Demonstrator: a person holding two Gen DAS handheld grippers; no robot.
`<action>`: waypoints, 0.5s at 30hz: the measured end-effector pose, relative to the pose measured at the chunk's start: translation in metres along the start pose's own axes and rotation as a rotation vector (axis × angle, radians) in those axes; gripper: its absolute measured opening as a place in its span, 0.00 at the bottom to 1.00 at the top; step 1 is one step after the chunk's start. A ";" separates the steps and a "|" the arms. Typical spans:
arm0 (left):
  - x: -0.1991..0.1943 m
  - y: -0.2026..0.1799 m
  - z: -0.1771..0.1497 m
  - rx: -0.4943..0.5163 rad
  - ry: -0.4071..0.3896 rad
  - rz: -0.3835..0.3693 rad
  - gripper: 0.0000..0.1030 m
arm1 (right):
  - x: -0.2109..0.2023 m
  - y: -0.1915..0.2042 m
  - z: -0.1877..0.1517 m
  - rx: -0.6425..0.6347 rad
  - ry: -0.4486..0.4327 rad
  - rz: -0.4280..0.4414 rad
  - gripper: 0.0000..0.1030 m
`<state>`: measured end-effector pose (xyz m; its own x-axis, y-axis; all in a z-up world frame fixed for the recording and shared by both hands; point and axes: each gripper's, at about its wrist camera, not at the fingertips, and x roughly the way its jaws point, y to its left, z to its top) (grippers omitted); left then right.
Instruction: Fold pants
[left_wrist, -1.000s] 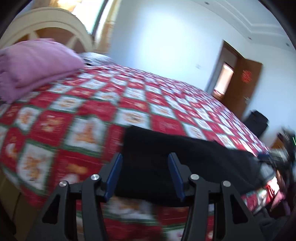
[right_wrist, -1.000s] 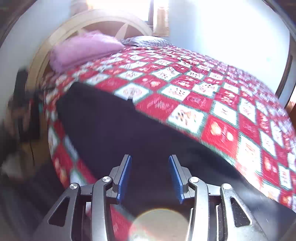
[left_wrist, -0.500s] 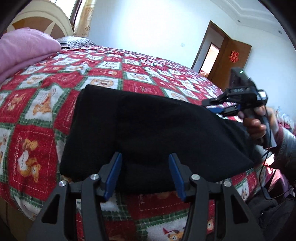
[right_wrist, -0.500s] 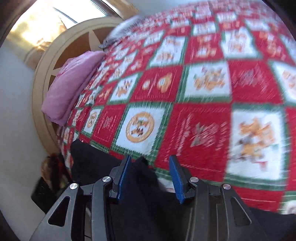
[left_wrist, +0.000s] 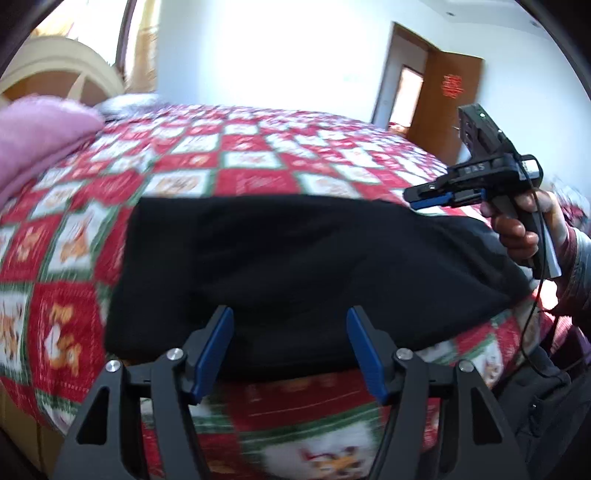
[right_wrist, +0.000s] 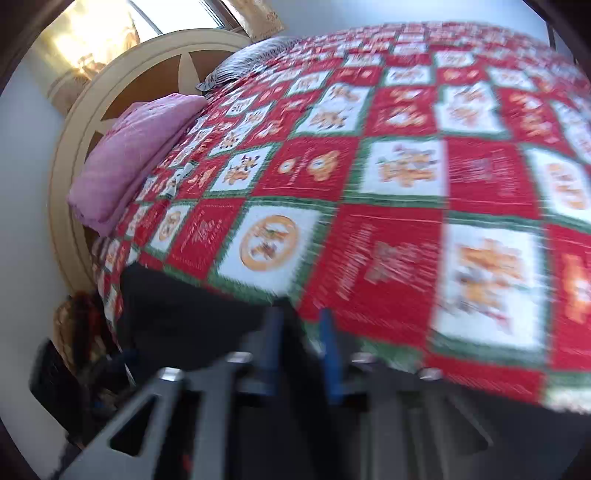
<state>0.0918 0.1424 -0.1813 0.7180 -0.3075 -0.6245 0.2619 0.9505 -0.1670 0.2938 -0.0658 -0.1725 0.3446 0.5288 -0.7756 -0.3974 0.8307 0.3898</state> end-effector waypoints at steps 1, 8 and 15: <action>-0.001 -0.009 0.003 0.024 -0.003 -0.010 0.65 | -0.019 -0.010 -0.007 0.013 -0.019 0.000 0.38; 0.010 -0.103 0.020 0.267 0.016 -0.157 0.65 | -0.163 -0.117 -0.080 0.237 -0.169 -0.198 0.38; 0.046 -0.192 0.036 0.441 0.055 -0.334 0.64 | -0.275 -0.191 -0.156 0.499 -0.324 -0.348 0.38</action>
<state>0.0983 -0.0556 -0.1507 0.5178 -0.5752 -0.6332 0.7232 0.6897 -0.0351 0.1419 -0.3970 -0.1115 0.6491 0.1778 -0.7397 0.1946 0.9011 0.3874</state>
